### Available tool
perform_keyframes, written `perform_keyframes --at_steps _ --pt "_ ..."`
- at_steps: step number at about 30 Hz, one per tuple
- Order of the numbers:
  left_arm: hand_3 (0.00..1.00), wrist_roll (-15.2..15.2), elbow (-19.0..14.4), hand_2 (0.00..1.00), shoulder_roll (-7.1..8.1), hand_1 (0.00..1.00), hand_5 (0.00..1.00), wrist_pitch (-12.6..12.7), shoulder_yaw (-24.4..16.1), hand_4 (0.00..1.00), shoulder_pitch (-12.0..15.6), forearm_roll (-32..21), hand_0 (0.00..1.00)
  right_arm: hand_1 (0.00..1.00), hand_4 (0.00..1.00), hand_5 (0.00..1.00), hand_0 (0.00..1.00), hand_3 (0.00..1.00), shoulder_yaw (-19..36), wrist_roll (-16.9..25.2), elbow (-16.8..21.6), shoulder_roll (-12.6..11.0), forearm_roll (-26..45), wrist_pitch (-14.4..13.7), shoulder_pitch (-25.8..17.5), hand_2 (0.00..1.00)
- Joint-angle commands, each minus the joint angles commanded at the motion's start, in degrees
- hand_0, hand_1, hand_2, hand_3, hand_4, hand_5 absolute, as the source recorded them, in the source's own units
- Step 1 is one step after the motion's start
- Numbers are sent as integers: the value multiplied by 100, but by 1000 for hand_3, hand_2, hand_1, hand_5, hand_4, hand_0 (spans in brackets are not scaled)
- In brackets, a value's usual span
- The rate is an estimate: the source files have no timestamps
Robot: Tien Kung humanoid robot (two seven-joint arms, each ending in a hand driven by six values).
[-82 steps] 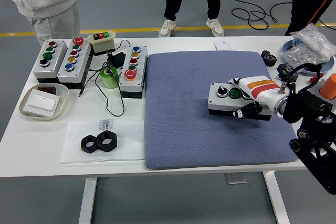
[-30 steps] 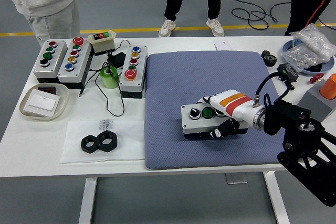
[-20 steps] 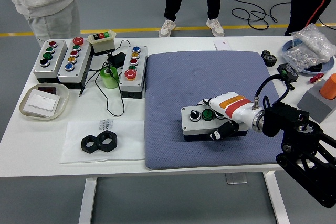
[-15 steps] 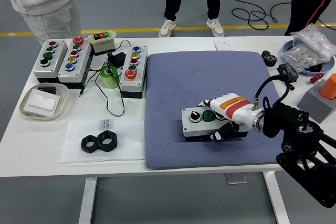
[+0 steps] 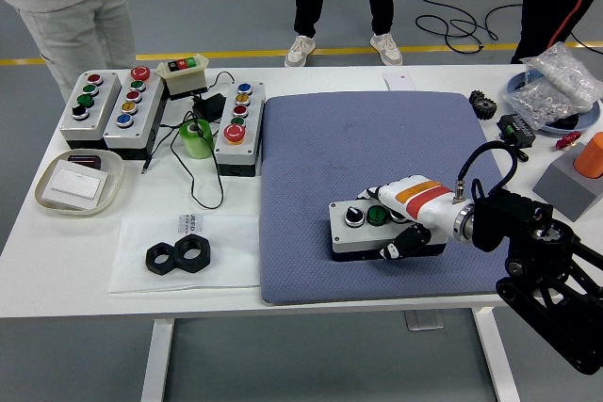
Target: Pick up the button,place it on the desk,press the button,press the button
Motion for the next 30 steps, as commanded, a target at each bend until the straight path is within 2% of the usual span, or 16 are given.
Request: perform_keyframes --at_steps 3,4,9,10,15,16,21,30 --pt "770 1 0 971 4 897 998 -1 -7 574 1 18 741 834 786 82 896 783 20 -19 -44 5 52 -70 -8 812" --pt "770 1 0 971 6 897 998 -1 -7 575 2 20 740 885 822 175 926 838 28 -24 -52 5 68 -87 -10 892" --pt "770 5 0 971 9 897 998 -8 -17 575 2 41 740 885 822 175 926 838 38 -22 -83 8 69 -50 4 892" --pt "770 3 0 971 7 898 998 -6 -11 574 0 35 741 919 848 252 941 916 46 -27 -92 12 82 -54 1 943" --pt "770 1 0 971 6 898 998 -7 -18 574 -17 46 741 919 848 252 941 916 50 5 -125 7 51 66 12 943" --pt "770 2 0 971 6 898 998 -8 -19 574 -19 48 741 941 870 306 954 998 52 9 -129 7 51 86 14 987" --pt "770 5 0 971 9 898 998 -5 -31 574 -27 46 741 941 870 306 954 998 53 62 -141 8 30 205 17 987" --pt "769 11 0 971 9 899 998 0 -64 574 -32 58 741 960 884 323 966 998 113 65 -40 -27 17 227 36 998"
